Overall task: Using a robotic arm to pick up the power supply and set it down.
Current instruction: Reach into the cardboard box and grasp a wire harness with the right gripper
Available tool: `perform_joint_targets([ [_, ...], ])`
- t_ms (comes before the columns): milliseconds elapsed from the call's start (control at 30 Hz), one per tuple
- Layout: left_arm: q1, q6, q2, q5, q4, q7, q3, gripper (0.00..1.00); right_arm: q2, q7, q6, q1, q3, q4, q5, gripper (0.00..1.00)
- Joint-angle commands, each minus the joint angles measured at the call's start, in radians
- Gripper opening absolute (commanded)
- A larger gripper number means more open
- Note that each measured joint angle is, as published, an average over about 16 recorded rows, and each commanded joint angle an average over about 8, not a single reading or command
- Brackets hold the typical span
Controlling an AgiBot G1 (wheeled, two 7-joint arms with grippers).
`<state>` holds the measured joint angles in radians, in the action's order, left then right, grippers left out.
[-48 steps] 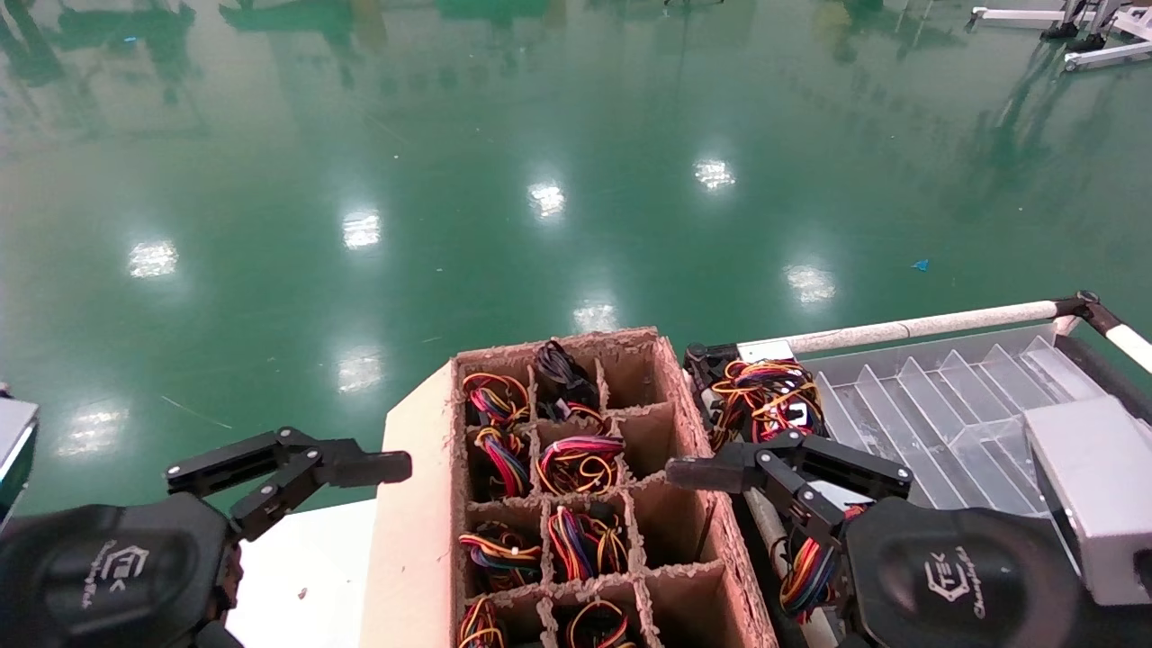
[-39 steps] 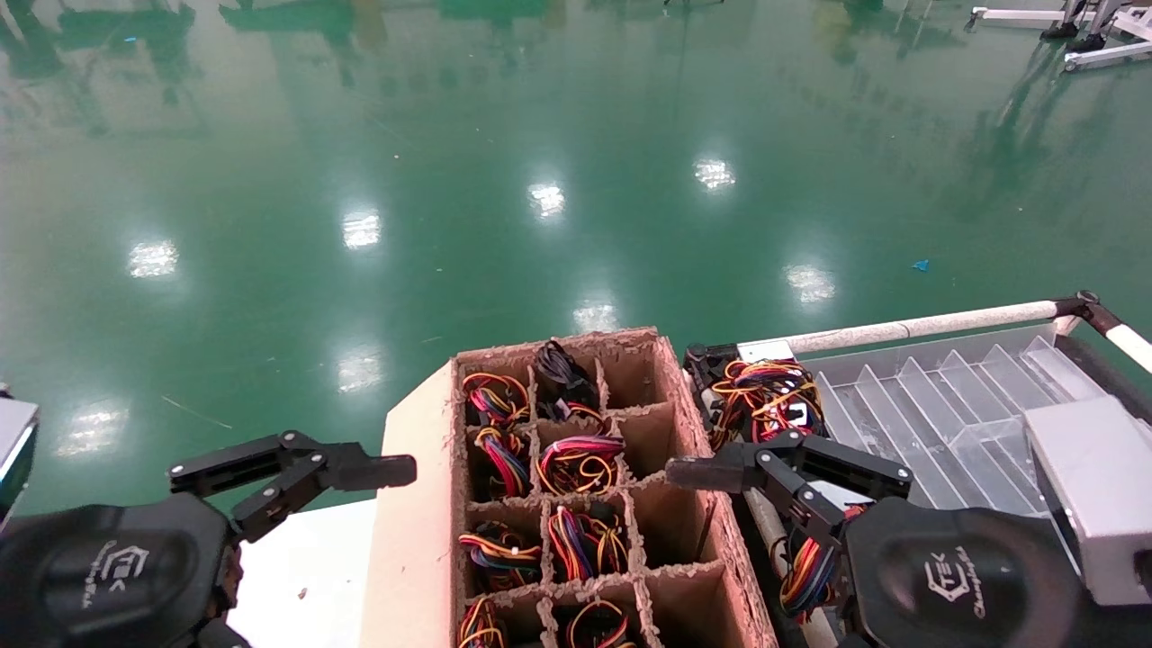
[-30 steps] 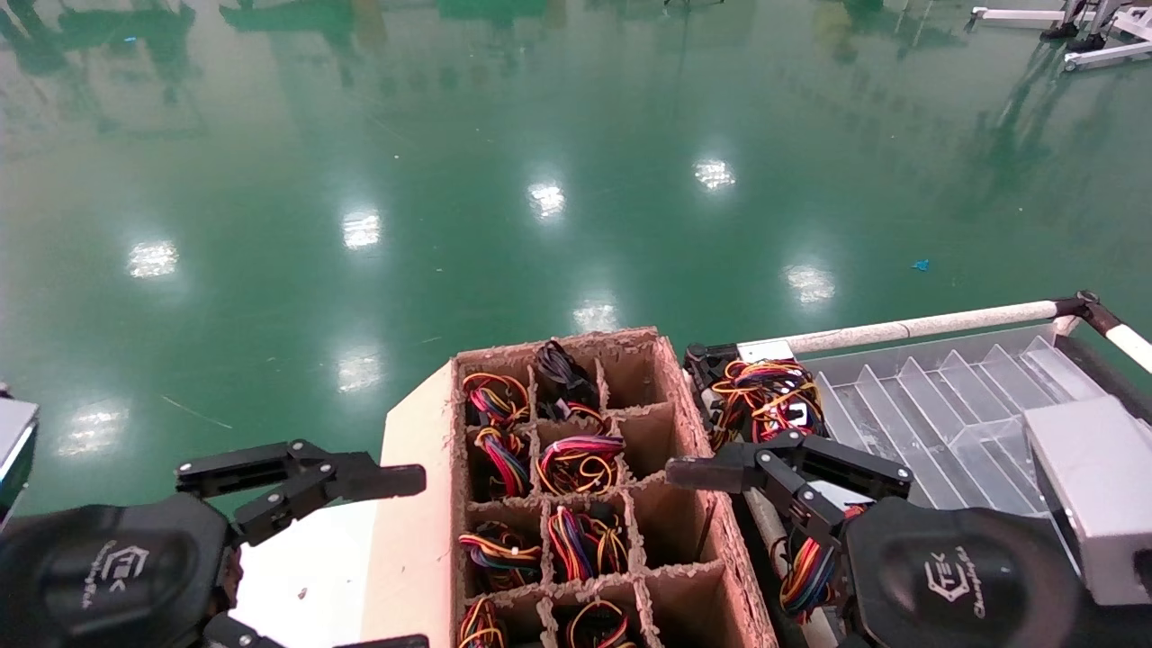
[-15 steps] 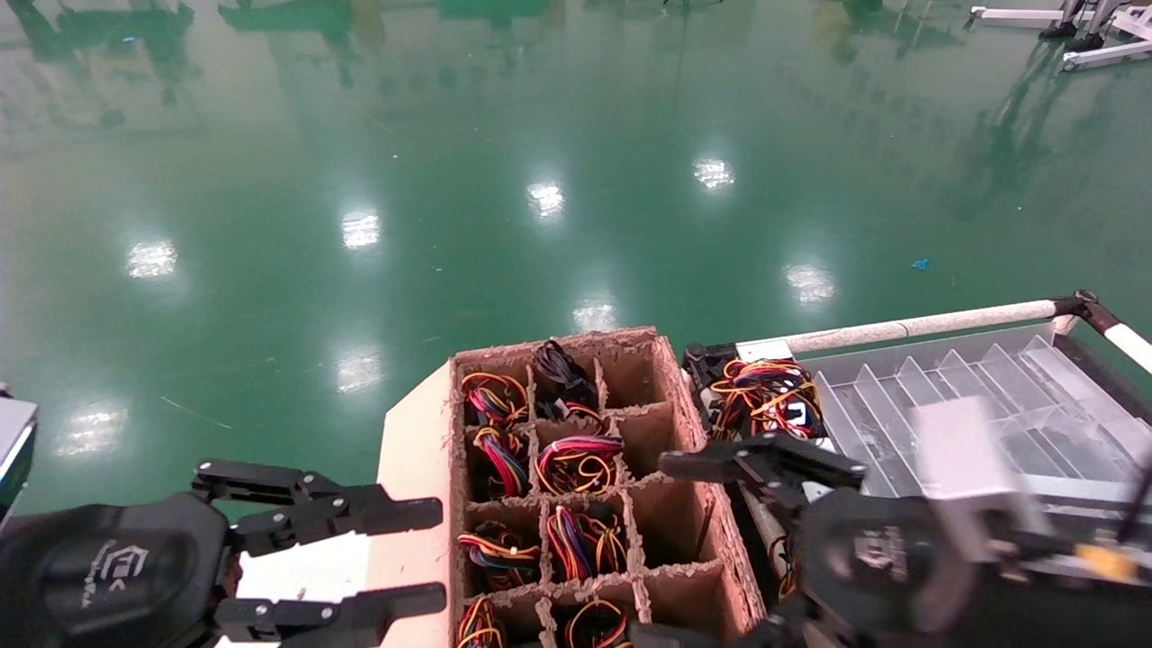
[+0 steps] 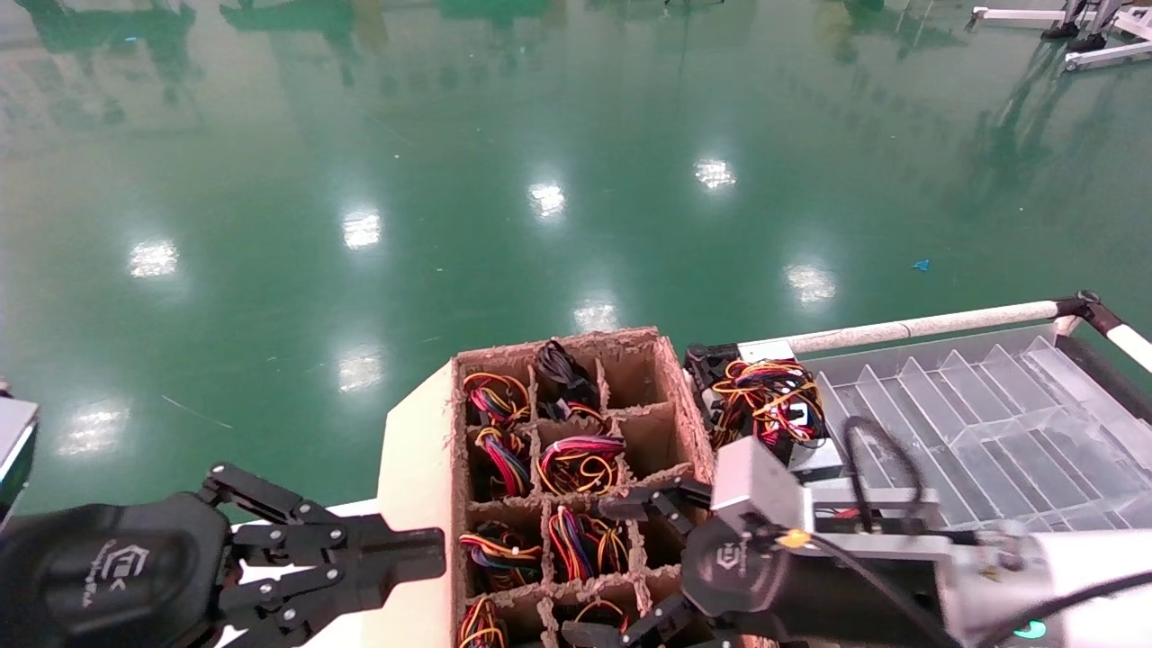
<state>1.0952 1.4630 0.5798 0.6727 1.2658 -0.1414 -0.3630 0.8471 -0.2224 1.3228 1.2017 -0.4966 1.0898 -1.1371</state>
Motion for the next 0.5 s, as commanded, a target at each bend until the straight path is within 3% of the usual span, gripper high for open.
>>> perform_joint_targets([
  [33, 0.000, 0.000, 0.000, 0.000, 0.000, 0.000, 0.000, 0.00, 0.025, 0.006, -0.004, 0.017, -0.019, -0.034, -0.033, 0.01],
  [267, 0.000, 0.000, 0.000, 0.000, 0.000, 0.000, 0.000, 0.02, 0.099, 0.035, -0.050, 0.064, -0.065, -0.124, -0.131, 0.00],
  [500, 0.000, 0.000, 0.000, 0.000, 0.000, 0.000, 0.000, 0.19, 0.155, 0.061, -0.067, 0.100, -0.085, -0.191, -0.166, 0.00],
])
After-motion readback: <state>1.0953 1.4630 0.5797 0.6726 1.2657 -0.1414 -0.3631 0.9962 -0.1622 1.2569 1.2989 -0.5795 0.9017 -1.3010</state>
